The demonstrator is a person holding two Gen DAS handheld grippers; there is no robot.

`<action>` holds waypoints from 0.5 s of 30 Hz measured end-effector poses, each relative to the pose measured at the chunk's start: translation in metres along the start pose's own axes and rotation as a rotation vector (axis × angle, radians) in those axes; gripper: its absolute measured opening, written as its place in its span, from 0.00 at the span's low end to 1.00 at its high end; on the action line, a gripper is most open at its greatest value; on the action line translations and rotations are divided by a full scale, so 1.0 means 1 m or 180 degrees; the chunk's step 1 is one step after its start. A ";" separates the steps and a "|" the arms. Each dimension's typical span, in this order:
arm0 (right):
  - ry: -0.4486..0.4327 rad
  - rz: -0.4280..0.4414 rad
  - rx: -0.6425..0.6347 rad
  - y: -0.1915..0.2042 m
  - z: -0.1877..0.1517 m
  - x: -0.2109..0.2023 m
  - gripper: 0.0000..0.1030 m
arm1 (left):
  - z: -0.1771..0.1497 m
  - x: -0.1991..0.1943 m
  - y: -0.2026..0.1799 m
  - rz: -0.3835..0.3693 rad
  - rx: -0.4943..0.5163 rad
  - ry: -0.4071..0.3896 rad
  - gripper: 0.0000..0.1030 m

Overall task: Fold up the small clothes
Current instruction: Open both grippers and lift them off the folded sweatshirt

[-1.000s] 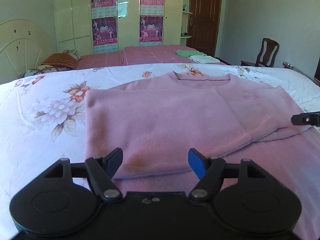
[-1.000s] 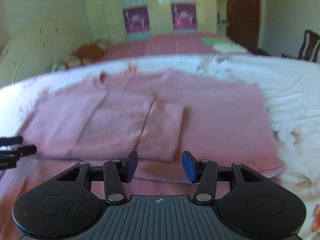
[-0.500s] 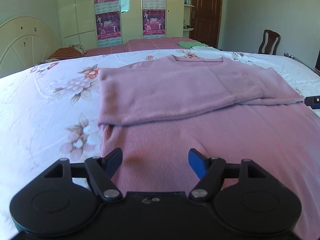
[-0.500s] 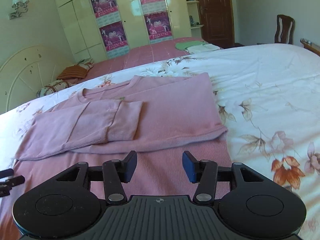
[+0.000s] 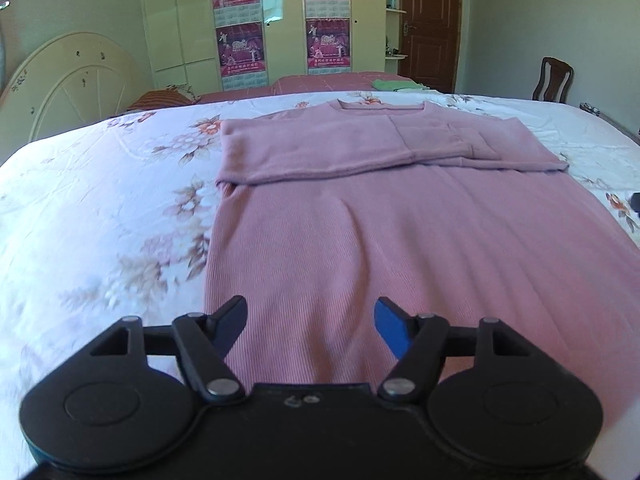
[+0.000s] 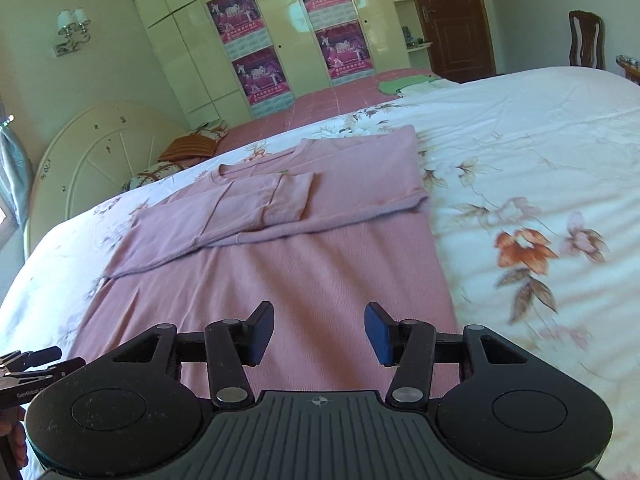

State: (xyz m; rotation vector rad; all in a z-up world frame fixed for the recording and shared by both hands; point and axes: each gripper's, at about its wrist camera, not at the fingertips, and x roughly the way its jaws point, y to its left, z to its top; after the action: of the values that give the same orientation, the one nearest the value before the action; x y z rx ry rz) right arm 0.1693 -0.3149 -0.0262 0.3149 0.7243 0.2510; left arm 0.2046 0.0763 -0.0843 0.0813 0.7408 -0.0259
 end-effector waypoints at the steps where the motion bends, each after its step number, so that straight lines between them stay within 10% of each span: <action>1: -0.0009 0.0001 0.0001 -0.003 -0.005 -0.010 0.49 | -0.006 -0.005 0.000 0.0055 -0.0015 0.0058 0.54; 15: 0.0170 0.0135 0.0556 -0.076 -0.058 -0.096 0.49 | -0.079 -0.063 0.077 -0.0422 -0.1326 0.0304 0.53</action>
State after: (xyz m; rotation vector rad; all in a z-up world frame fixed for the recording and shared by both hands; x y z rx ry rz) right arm 0.0691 -0.4057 -0.0373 0.4915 0.7946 0.2374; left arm 0.1093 0.1592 -0.0952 -0.3662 0.8328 0.0065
